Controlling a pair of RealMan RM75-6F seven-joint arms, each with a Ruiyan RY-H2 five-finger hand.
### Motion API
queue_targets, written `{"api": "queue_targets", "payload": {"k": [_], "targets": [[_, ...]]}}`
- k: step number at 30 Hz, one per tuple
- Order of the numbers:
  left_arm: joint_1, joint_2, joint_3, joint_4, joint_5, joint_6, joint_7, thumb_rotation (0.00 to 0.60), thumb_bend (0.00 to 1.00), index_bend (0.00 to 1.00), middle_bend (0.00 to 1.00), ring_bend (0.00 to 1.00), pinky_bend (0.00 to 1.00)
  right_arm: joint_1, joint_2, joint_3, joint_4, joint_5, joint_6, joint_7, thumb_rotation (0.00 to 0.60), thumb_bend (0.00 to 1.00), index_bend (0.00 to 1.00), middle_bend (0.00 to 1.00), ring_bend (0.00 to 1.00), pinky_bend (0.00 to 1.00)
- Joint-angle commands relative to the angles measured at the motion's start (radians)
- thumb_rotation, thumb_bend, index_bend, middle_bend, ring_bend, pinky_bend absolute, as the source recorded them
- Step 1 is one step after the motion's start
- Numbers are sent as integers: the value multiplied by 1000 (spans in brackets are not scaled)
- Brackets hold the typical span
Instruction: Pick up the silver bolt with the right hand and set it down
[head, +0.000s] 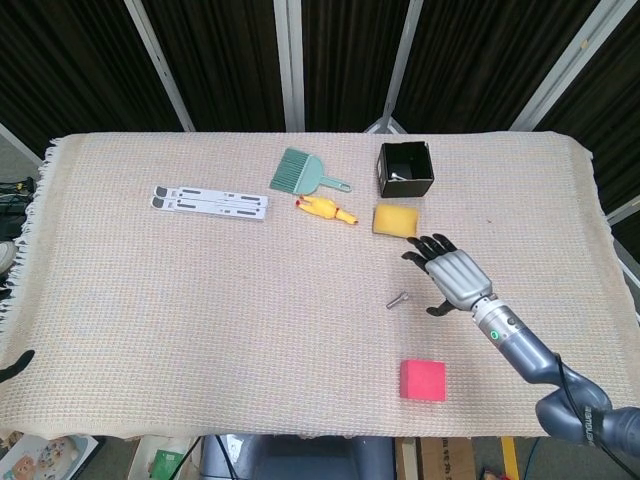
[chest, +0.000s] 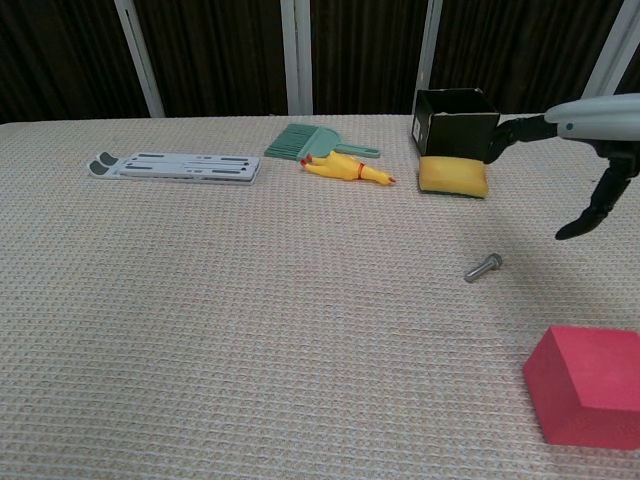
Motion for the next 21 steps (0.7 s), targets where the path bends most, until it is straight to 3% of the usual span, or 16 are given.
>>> {"api": "queue_targets", "payload": {"k": [1, 15, 21], "targets": [[4, 0, -4, -1, -6, 8, 0, 600, 201, 193, 38, 30, 106, 44, -66, -7, 79, 6, -39, -1, 600, 112, 218, 154, 64, 0], [-8, -16, -13, 1, -23, -12, 36, 600, 201, 193, 38, 30, 107, 96, -150, -35, 170, 25, -59, -8, 600, 112, 229, 198, 87, 0], [-7, -17, -12, -1, -24, -12, 42, 600, 201, 193, 38, 30, 107, 106, -170, -45, 182, 20, -45, -8, 600, 112, 338, 198, 87, 0]]}}
